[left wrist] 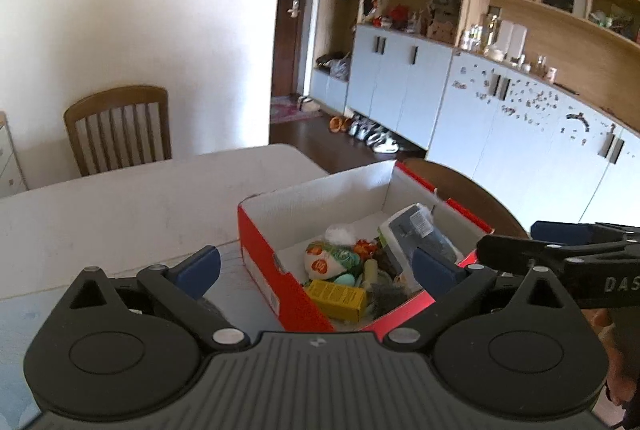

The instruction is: Organize objects

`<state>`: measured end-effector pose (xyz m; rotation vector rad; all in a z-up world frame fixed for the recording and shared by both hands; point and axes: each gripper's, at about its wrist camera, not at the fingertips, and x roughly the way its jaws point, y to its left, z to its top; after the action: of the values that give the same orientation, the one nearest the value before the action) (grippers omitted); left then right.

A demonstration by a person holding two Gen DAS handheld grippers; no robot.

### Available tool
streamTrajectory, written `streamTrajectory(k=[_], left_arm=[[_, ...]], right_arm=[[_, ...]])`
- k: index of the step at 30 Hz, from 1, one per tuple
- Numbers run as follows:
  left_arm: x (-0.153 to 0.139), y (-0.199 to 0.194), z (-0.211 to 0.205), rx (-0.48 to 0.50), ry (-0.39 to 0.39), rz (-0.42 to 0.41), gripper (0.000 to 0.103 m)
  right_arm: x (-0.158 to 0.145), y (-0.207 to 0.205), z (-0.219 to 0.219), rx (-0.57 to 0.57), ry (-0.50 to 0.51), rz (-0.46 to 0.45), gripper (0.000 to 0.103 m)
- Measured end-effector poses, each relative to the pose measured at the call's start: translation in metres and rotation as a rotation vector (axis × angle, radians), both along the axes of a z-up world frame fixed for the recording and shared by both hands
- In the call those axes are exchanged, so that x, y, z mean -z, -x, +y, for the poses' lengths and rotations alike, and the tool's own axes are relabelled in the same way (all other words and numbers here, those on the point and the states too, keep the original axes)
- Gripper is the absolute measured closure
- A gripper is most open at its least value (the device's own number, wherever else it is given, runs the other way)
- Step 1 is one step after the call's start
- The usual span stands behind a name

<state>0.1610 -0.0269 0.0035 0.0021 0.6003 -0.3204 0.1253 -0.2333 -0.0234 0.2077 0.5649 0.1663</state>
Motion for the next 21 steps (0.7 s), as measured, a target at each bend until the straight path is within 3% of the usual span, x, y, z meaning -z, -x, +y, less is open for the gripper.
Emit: streamTrajectory(k=[11,21], left_arm=[[0.0055,-0.0016,0.0040,-0.018,0.023,0.033,0.000],[0.0067,0.0041,0.0020,-0.014,-0.009,0.019,0.000]], right_arm=[[0.0012,0.0041,-0.0002,0.006,-0.008,0.009,0.001],[0.0013,0.0079,0.0001,0.011,-0.009,0.012,0.001]])
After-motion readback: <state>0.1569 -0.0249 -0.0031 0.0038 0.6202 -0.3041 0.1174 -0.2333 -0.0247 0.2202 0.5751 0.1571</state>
